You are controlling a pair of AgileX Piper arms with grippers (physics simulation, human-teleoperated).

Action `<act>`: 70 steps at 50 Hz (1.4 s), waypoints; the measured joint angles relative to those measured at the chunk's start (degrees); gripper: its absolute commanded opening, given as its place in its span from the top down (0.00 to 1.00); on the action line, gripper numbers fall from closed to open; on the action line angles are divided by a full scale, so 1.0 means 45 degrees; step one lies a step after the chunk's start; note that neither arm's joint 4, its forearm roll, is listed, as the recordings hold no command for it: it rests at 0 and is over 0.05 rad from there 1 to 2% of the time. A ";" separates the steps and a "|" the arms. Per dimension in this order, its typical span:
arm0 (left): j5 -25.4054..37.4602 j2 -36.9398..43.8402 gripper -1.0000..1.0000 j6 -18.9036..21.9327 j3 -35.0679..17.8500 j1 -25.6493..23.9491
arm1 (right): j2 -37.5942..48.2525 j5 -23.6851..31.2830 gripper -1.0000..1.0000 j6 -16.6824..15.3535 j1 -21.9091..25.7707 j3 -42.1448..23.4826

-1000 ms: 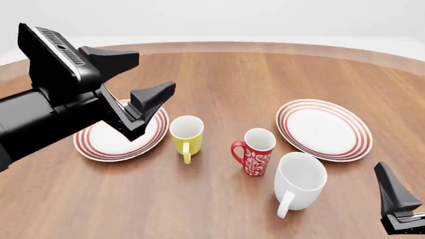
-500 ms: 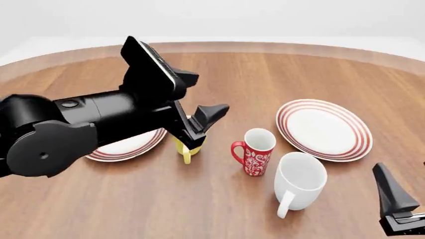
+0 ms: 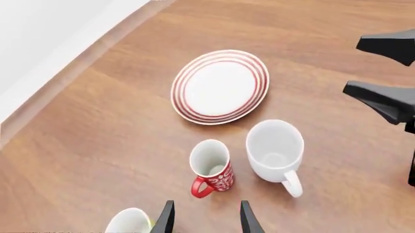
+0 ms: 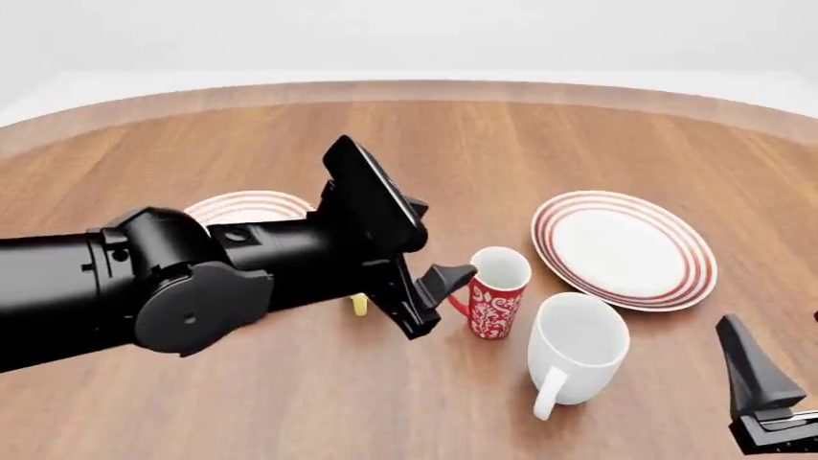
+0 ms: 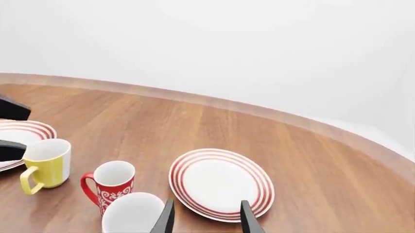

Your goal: Put the red mug on the left plate.

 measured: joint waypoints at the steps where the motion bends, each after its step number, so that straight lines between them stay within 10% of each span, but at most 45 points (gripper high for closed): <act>1: -0.0005 0.0072 0.00 0.0007 0.0006 -0.0011 | 0.0000 0.0004 0.00 0.0002 -0.0004 0.0000; 70: -0.0375 0.4685 0.00 0.1950 -0.1475 0.0919 | -0.0003 -0.0177 0.00 -0.0165 0.0161 -0.0129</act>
